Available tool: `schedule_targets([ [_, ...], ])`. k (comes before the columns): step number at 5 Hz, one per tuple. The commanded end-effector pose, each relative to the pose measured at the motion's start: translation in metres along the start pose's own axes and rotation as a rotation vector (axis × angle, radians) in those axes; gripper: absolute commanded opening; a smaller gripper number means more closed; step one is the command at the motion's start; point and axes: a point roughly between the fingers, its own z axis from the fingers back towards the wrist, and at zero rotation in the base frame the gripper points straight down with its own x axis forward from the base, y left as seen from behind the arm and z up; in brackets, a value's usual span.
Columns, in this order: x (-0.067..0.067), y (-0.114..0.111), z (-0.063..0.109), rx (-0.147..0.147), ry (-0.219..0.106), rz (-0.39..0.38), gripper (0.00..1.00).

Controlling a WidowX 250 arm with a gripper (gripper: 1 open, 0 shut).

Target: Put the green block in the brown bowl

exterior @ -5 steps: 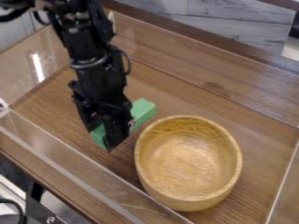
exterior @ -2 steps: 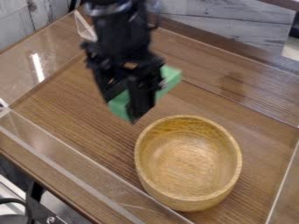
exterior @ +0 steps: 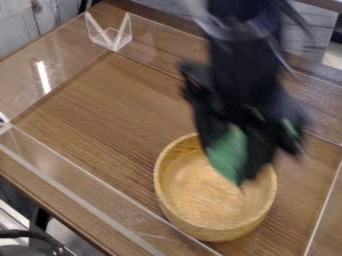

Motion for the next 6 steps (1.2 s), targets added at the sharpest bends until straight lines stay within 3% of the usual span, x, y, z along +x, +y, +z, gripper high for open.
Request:
schedule_targets([
  [1,0.009,-0.021,-0.017,0.013,-0.058,-0.026,0.00],
  [3,0.001,0.020,-0.017,0.027,-0.081,0.095,0.00],
  [6,0.002,0.036,-0.028,-0.006,-0.079,0.154,0.00],
])
